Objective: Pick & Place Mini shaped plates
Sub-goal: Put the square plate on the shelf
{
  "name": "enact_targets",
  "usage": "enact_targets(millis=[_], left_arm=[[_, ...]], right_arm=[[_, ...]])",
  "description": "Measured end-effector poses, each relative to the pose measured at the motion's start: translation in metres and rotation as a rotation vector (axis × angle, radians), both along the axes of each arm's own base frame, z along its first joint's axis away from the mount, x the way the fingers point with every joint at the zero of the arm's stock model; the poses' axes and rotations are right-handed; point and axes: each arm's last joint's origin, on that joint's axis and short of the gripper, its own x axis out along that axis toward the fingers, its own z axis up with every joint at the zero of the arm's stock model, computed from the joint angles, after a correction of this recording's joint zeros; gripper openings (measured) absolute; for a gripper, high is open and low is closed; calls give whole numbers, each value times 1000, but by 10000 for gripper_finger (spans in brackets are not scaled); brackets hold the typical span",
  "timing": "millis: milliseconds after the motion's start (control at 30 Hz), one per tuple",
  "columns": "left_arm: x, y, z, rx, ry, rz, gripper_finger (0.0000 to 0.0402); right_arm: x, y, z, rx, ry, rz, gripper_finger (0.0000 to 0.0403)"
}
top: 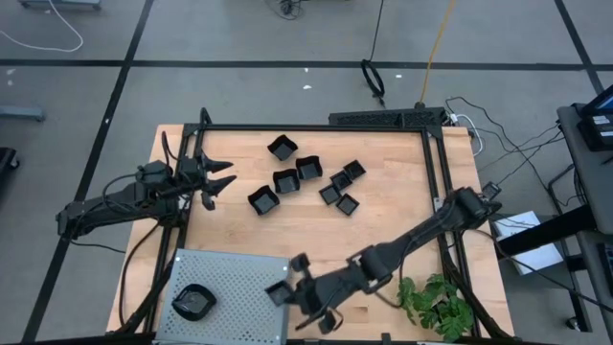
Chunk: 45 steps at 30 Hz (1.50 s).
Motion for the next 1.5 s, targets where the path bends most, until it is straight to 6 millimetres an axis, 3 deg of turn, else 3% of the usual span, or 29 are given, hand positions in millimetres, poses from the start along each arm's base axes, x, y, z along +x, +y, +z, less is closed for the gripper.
enact_targets(millis=[200, 533, 900, 1033, 1233, 1500], left_arm=[[0, 0, 0, 0, 0, 0, 207], [0, 0, 0, 0, -1, 0, 207], [0, 0, 0, 0, -1, 0, 207], [0, 0, 0, 0, -1, 0, 207], [0, 0, 0, 0, -1, 0, 207], [0, 0, 0, 0, -1, 0, 207]], right_arm=[[12, 22, -16, -7, -88, 70, 0], [17, 28, -33, 14, -48, 91, 0], [24, 14, -35, 16, -45, 52, 0], [31, 1, -35, 73, -26, -48, 2], [36, -14, -40, 74, 30, -110, 39], [35, -15, -41, 40, 46, -100, 86]])
